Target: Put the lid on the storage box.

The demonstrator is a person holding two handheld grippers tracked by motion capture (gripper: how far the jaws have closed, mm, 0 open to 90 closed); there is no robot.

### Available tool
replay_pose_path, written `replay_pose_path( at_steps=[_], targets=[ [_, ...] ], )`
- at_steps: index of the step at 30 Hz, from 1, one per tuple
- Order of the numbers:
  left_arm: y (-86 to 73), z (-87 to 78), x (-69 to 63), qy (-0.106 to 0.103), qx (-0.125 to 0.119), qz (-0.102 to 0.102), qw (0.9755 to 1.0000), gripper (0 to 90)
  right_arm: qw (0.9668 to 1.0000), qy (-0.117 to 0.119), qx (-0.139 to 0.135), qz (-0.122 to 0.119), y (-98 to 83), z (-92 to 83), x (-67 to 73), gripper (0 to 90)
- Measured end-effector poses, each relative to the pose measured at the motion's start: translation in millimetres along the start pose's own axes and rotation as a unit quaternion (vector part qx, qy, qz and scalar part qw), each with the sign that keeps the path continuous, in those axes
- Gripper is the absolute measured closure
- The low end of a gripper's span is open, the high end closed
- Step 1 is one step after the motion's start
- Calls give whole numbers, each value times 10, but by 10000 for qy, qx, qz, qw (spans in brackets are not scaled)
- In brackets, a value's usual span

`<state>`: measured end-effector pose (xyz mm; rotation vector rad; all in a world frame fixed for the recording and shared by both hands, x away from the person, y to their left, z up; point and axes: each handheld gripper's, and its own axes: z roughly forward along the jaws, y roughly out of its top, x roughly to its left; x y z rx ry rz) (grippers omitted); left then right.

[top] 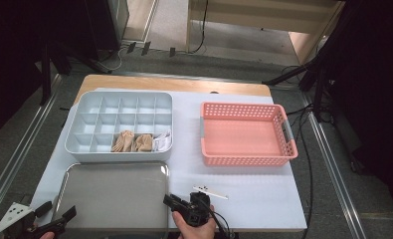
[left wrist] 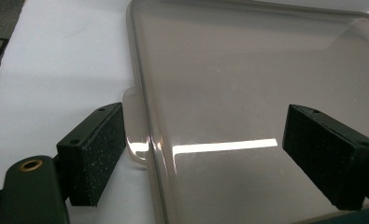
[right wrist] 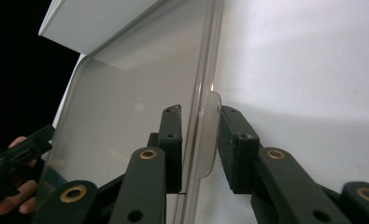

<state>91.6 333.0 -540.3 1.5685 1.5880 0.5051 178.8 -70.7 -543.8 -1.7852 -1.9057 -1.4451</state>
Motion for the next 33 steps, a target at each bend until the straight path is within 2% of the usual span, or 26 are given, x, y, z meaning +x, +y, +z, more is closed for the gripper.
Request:
replay_pose_path(
  at_steps=[5, 13, 22, 24, 26, 28, 31, 33],
  targets=[
    [-3, 4, -1, -9, -30, -30, 10000, 140, 9990, -127, -269, -323, -82, -6, 37, 718],
    [-4, 0, 5, 0, -21, -16, 10000, 156, 9977, -96, -489, -463, -148, -31, 49, 718],
    [2, -18, 16, 127, 27, 15, 9999, 239, 9945, -131, -713, -758, -182, -58, 99, 718],
    [4, -24, 20, 188, 0, -66, 9998, 277, 9942, -137, -737, -768, -186, -59, 105, 719],
    [8, -40, 38, 223, 1, -127, 9997, 353, 9939, -151, -752, -789, -190, -60, 107, 719],
    [8, -53, 77, 143, -39, -270, 9995, 409, 9934, -149, -778, -824, -194, -65, 113, 719],
    [11, -79, 135, 24, -104, -591, 9982, 497, 9937, -148, -778, -799, -195, -71, 116, 722],
    [14, -105, 133, 30, -146, -612, 9980, 527, 9939, -129, -793, -752, -195, -82, 120, 731]
  ],
)
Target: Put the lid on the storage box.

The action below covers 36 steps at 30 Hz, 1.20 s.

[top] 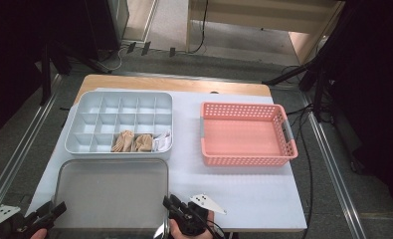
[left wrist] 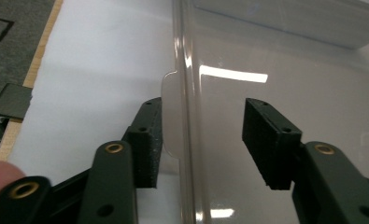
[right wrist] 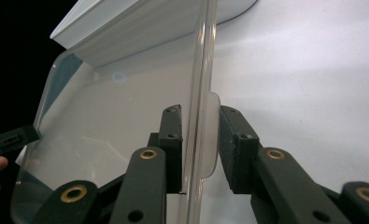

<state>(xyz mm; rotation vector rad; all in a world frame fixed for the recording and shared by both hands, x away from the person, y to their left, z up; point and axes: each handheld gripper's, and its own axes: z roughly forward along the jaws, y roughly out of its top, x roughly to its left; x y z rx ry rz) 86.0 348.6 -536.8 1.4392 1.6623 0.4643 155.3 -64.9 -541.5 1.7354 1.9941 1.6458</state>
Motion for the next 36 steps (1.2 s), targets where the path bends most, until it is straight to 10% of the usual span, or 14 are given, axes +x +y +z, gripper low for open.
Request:
replay_pose_path(
  at_steps=[36],
  targets=[
    [517, -256, -371, -106, -688, 332, 9970, 614, 9959, 193, -870, -148, 567, -313, 207, 761]
  ],
)
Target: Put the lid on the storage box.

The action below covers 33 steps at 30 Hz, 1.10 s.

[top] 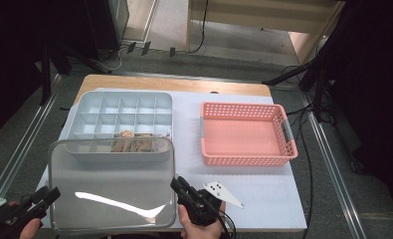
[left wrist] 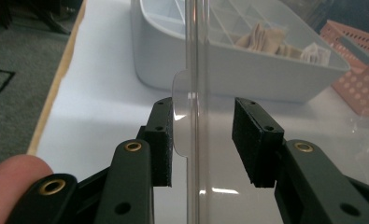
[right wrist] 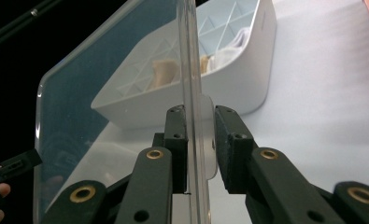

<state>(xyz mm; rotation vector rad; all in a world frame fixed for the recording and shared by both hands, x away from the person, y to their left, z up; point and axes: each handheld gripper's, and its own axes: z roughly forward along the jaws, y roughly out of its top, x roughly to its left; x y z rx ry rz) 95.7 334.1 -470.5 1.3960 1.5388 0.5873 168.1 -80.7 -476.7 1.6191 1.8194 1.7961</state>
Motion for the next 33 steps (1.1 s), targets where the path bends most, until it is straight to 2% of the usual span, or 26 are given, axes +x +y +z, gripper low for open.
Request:
replay_pose_path(
  at_steps=[6, 12, 16, 19, 20, 24, 30, 33],
  targets=[
    [233, 89, -42, 7, -104, 97, 9999, 623, 10000, -11, -88, -26, 143, 104, -25, 751],
    [439, 289, -21, -63, -115, 175, 9998, 634, 9999, -76, -127, -58, 296, 264, -97, 744],
    [566, 456, 30, -168, -97, 97, 9998, 635, 9998, -134, -149, -70, 415, 381, -131, 744],
    [655, 572, 78, -281, -73, 179, 9994, 646, 9996, -204, -164, -52, 503, 473, -167, 741],
    [679, 610, 91, -303, -118, 144, 9994, 647, 9997, -199, -159, -31, 532, 503, -180, 741],
    [779, 746, 135, -287, -105, 114, 9995, 648, 9995, -250, -143, -98, 632, 626, -197, 739],
    [936, 939, 203, -287, 4, 80, 9996, 647, 9995, -309, -91, -19, 774, 826, -241, 738],
    [1029, 1006, 226, -277, -17, 65, 9996, 647, 9994, -331, -84, -22, 860, 915, -240, 738]
  ],
)
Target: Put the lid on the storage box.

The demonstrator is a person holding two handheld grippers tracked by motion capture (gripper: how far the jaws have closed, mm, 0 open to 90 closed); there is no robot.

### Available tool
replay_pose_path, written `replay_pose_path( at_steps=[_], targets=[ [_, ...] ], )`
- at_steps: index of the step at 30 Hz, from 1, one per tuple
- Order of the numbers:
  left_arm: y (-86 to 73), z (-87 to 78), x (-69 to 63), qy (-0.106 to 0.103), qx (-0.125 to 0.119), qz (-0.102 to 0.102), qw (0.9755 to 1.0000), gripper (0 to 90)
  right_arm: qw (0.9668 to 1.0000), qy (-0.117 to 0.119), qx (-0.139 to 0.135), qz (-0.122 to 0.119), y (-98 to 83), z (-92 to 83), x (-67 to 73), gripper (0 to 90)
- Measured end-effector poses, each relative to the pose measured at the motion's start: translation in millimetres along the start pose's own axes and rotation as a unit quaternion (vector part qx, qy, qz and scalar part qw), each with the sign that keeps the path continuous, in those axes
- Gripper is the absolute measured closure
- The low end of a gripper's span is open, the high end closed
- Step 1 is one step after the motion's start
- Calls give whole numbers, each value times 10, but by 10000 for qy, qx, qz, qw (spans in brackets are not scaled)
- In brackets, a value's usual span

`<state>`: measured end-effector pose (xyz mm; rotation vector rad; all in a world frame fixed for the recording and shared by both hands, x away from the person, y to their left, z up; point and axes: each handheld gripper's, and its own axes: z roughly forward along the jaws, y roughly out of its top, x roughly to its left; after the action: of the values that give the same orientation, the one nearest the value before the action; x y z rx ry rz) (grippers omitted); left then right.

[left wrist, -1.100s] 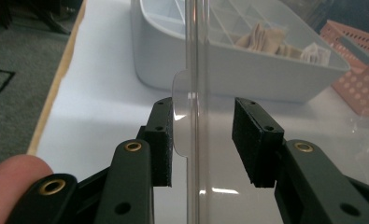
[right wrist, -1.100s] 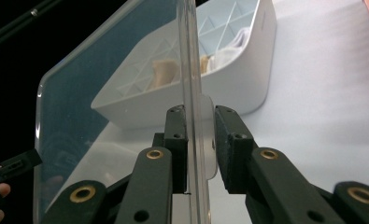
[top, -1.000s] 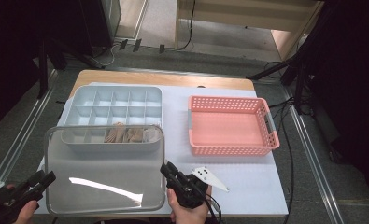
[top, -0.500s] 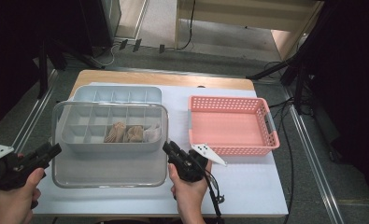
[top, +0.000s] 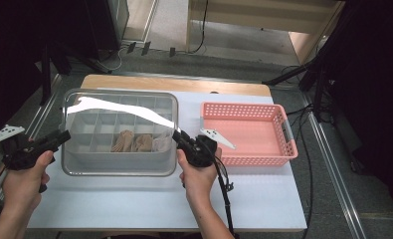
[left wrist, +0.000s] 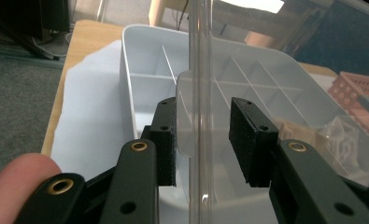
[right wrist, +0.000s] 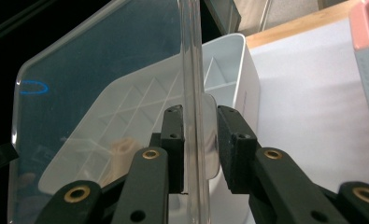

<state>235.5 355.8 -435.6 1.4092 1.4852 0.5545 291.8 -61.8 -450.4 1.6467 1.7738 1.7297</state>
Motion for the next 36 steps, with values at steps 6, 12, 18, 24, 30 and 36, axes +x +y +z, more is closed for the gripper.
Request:
replay_pose_path(
  at_steps=[6, 12, 18, 24, 30, 36],
  targets=[
    [204, 167, 65, 2, 43, -113, 9999, 648, 10000, -79, -21, -56, 198, 182, 29, 735],
    [356, 349, 163, 12, 215, -174, 9996, 647, 9998, -178, 117, 38, 335, 388, 7, 733],
    [387, 488, 258, 27, 331, -293, 9990, 646, 9991, -302, 207, 216, 312, 564, -43, 727],
    [357, 608, 365, -96, 478, -517, 9975, 642, 9979, -443, 278, 394, 295, 708, -95, 723],
    [303, 769, 411, -89, 637, -651, 9958, 614, 9954, -844, 401, 186, 265, 815, -126, 728],
    [235, 849, 370, 174, 438, -572, 9972, 567, 9939, -1006, 443, -92, 210, 901, -161, 711]
  ],
)
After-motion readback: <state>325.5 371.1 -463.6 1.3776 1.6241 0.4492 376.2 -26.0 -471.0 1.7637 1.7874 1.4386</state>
